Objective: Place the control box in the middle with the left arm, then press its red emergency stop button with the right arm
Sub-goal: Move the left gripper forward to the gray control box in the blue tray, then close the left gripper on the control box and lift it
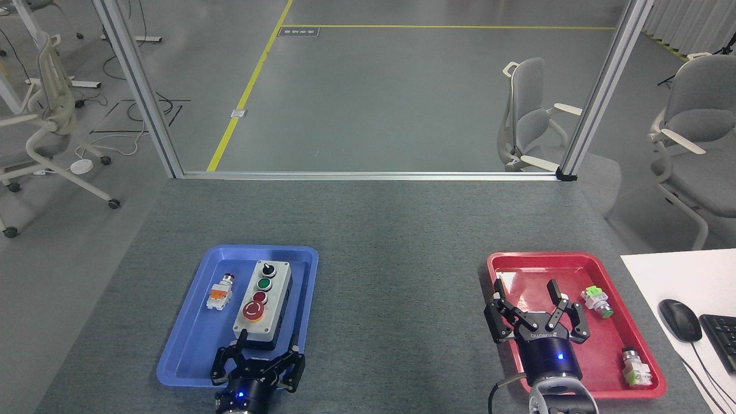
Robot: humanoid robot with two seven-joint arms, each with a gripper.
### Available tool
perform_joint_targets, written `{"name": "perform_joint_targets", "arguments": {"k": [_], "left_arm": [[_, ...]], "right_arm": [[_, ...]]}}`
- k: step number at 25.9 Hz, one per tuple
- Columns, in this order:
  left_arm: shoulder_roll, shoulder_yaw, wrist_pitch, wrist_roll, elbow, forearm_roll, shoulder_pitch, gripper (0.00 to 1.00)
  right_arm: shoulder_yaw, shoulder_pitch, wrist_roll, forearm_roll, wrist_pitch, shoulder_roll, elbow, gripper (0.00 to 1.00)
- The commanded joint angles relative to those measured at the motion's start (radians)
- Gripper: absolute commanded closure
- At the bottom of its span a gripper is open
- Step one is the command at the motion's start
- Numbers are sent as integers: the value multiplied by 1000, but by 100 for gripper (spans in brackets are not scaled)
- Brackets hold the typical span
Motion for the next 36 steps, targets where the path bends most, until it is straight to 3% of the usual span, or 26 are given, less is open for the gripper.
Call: {"name": "perform_joint_targets", "arguments": {"k": [1,6,17,28,36], "left_arm": [[6,7,-6,3,2,3,6,1],[41,36,-9,14,-7,24,10,1],[37,51,-4,6,-1,26,-30,1],[9,50,-7,10,226,46,-160,1],[8,42,-7,14,247,55,-180,1]], "right_arm": [[4,0,12,-1,28,2,2,3],[8,0,11,-1,34,7,3,4],[12,0,9,-1,34,10,5,3],[12,0,7,0,28,31,6,3],[19,2,7,6,22,30,3,3]]}}
